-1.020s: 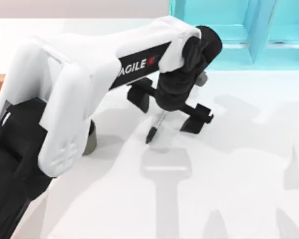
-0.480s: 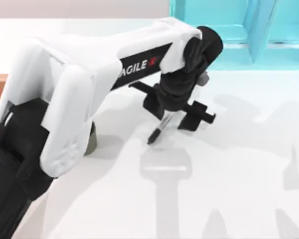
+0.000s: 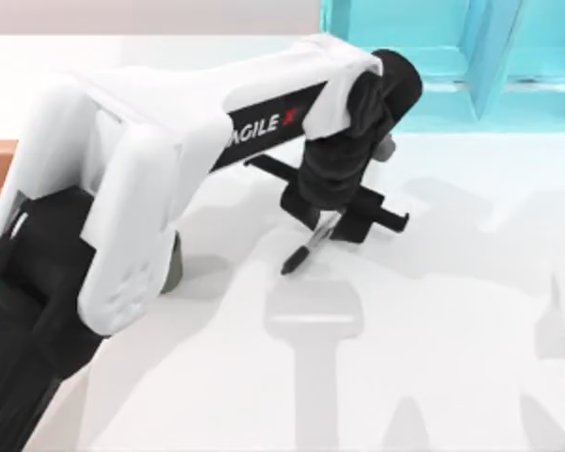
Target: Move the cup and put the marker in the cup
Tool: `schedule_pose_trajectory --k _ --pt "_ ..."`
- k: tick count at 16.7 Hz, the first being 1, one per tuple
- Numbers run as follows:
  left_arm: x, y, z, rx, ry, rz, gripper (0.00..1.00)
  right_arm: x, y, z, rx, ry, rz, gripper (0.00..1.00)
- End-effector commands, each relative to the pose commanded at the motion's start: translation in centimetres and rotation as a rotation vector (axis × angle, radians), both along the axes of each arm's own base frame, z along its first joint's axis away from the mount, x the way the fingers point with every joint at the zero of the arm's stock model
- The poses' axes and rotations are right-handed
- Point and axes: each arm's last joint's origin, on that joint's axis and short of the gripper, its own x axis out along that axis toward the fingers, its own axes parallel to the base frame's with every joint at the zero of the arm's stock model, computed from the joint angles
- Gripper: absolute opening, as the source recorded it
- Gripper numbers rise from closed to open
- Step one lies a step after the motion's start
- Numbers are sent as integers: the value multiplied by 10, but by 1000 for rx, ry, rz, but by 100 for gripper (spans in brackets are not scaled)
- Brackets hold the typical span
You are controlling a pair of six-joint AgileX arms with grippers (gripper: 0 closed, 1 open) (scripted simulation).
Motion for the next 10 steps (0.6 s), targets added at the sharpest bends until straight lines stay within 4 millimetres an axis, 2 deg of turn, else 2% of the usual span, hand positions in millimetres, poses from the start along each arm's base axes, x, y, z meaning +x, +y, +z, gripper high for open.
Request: schedule_pose_trajectory --k 1,3,5,10 --pt "-7 -9 32 -80 -18 -1 0 0 0 0 0 0 0 100" --pt "-10 -10 37 -83 -21 -2 0 0 0 0 0 0 0 100" --pt "-20 -12 51 -86 -24 -2 0 0 0 0 0 0 0 100" --pt "-69 -12 100 -84 -20 0 0 0 0 0 0 0 0 100"
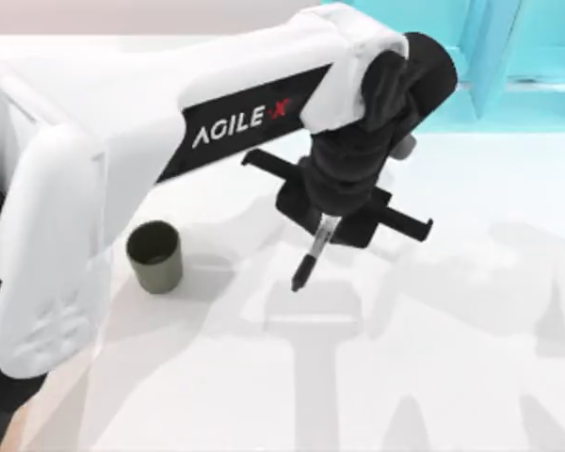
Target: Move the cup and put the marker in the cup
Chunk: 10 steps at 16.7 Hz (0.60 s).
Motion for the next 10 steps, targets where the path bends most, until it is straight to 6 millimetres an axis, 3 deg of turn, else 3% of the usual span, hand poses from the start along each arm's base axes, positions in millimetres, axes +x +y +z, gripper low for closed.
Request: schedule_pose_trajectory --k 5,10 --pt "-37 5 31 4 2 -1 0 0 0 0 0 0 0 100" --pt "-35 6 31 2 2 2 0 0 0 0 0 0 0 100"
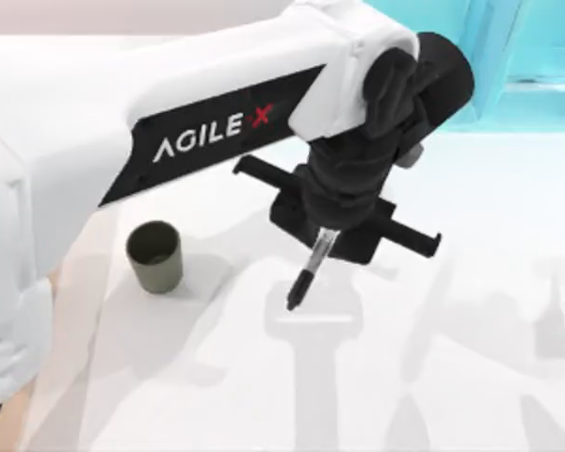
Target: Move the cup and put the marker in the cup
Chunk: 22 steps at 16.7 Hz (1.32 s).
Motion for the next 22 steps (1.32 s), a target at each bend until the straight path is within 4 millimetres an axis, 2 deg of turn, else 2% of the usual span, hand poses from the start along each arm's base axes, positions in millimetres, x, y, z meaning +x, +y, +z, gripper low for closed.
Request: schedule_pose_trajectory --k 5,9,13,16,22 --pt "6 9 -5 -59 -54 -18 0 0 0 0 0 0 0 100" --pt "17 29 -15 -162 -168 -42 0 0 0 0 0 0 0 100" --pt "25 60 -22 -283 -350 -63 0 0 0 0 0 0 0 100" --pt "22 89 -25 -365 -518 -71 0 0 0 0 0 0 0 100" --pt "-6 150 -26 -490 -871 -60 0 0 0 0 0 0 0 100"
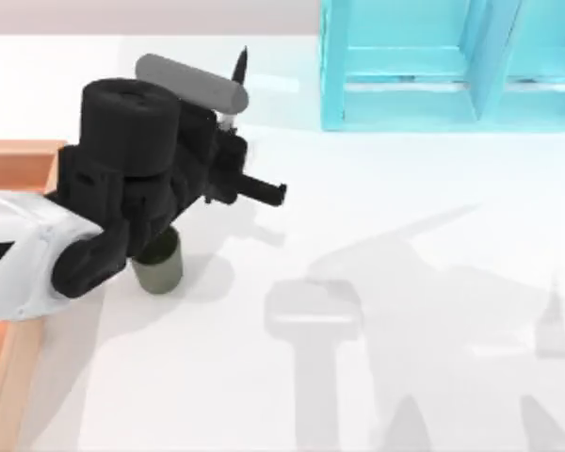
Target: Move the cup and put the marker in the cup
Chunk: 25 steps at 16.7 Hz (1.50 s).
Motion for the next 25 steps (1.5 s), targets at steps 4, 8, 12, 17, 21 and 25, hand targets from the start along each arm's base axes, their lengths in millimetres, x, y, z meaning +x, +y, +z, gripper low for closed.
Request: schedule_pose_trajectory --k 4,8,12,17,21,25 --pt "-32 35 0 -81 -201 35 0 0 0 0 0 0 0 100" --pt "-65 61 -2 -154 -363 65 0 0 0 0 0 0 0 100" --pt "-92 77 -5 -217 -470 78 0 0 0 0 0 0 0 100" --pt "-108 84 -7 -263 -526 79 0 0 0 0 0 0 0 100" --pt "-109 85 -7 -267 -530 79 0 0 0 0 0 0 0 100" --pt "-106 83 -6 -268 -533 74 0 0 0 0 0 0 0 100"
